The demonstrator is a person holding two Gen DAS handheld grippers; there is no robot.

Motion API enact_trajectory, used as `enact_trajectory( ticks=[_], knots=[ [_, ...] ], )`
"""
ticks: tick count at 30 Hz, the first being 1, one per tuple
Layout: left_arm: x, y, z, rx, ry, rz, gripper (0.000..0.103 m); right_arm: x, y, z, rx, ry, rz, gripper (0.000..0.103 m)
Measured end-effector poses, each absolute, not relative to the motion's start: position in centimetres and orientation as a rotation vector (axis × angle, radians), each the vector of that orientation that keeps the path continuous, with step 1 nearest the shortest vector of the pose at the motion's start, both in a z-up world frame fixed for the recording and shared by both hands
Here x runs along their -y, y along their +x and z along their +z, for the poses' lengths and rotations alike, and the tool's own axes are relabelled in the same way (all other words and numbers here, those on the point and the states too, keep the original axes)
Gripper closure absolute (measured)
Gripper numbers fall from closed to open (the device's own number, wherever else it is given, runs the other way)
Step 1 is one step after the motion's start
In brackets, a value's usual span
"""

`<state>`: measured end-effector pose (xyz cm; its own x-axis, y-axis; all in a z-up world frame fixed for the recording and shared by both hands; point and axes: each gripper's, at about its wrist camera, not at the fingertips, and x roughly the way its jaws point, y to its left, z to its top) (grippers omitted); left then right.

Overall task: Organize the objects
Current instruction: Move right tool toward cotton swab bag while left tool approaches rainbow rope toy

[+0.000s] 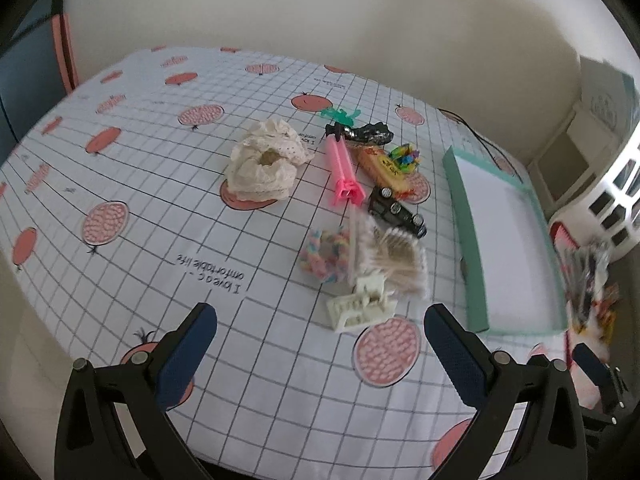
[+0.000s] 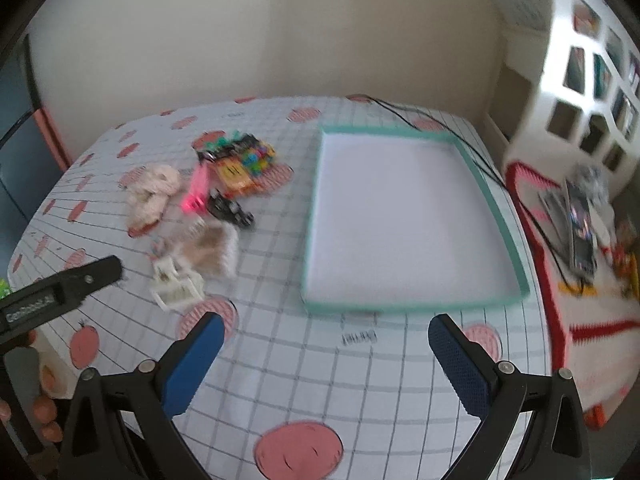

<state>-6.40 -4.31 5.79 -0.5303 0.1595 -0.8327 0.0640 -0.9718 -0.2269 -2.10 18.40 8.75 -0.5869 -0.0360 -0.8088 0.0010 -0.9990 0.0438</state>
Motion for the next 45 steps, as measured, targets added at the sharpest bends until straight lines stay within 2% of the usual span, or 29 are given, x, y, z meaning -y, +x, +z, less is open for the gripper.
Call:
enact_trajectory(
  ticks=[8, 13, 20, 32, 40, 45],
  knots=[
    [4.8, -10.7, 6.7, 0.403, -1.527, 2.595, 0.0, -16.0, -6.0, 8.7, -0.03, 1.436, -2.745, 0.0],
    [3.9, -12.5, 6.5, 0.316, -1.556, 2.577, 0.0, -14.9, -8.5, 7.5, -0.044, 1.502, -2.674, 0.0],
    [3.8, -14.6, 5.6, 0.304, -1.614, 2.581, 0.0, -12.5, -11.0, 6.0, -0.071, 1.511, -2.62, 0.0],
    [6.5, -16.7, 2.8, 0.44, -1.724, 2.589, 0.0, -10.8, -14.0, 3.1, 0.069, 1.57, -2.534, 0.0],
    [7.2, -16.4, 2.0, 0.435, -1.727, 2.585, 0.001, -10.0, -14.6, 2.2, 0.141, 1.599, -2.503, 0.0],
    [7.4, -16.2, 1.5, 0.453, -1.746, 2.566, 0.007, -8.7, -14.5, 1.5, 0.087, 1.615, -2.498, 0.0]
  ],
)
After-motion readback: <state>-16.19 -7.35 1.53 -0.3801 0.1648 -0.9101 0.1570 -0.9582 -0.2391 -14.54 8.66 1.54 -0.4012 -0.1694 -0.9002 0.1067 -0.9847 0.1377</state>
